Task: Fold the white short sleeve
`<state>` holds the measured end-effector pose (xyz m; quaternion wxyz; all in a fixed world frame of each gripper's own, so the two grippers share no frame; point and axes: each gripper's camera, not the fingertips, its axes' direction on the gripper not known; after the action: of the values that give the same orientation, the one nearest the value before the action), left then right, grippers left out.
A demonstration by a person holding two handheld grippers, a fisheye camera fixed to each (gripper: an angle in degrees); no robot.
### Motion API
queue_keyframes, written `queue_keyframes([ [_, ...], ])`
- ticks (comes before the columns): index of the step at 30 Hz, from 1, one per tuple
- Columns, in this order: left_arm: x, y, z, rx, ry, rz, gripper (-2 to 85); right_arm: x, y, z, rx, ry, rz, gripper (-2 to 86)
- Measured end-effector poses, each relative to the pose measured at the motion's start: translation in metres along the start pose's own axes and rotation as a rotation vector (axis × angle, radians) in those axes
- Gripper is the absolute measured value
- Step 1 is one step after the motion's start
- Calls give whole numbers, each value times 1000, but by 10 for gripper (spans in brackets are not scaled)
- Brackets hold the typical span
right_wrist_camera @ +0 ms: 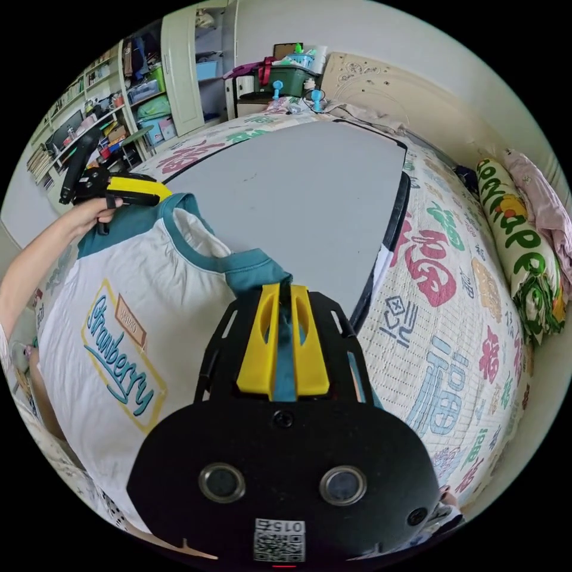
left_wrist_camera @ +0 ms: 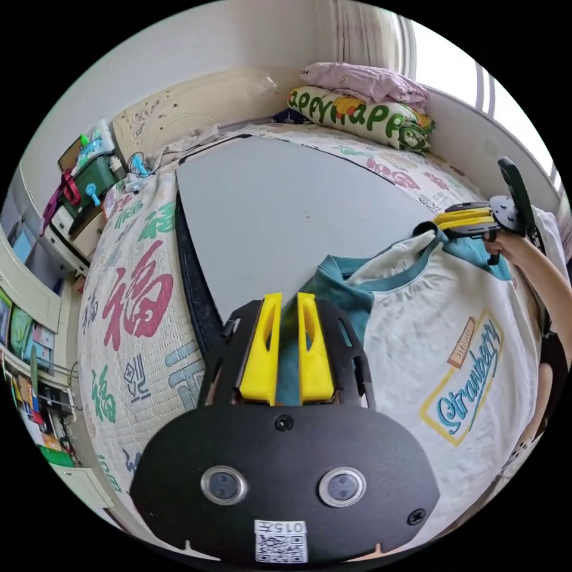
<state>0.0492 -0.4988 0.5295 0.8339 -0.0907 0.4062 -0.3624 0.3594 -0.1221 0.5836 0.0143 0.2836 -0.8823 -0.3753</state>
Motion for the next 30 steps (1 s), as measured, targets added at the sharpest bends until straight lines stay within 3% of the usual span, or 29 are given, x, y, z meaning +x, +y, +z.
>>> queue_keyframes([
  [4, 23, 1, -32, 16, -81, 83, 4, -24, 7, -15, 36, 127, 0, -4],
  [11, 8, 5, -108, 200, -204, -12, -3, -36, -7, -46, 117, 197, 56, -5],
  [20, -27, -7, -106, 93, -170, -117, 2, -49, -48, -21, -22, 268, 133, 25],
  [22, -34, -8, -120, 81, -209, -148, 6, -45, -45, -47, -12, 281, 182, 46],
  [26, -65, 14, -220, 228, -69, -216, 23, -46, -5, -152, 103, 232, 196, 49],
  [30, -71, 92, -328, 288, 43, -178, 45, -67, 116, -326, 261, -75, 222, 43],
])
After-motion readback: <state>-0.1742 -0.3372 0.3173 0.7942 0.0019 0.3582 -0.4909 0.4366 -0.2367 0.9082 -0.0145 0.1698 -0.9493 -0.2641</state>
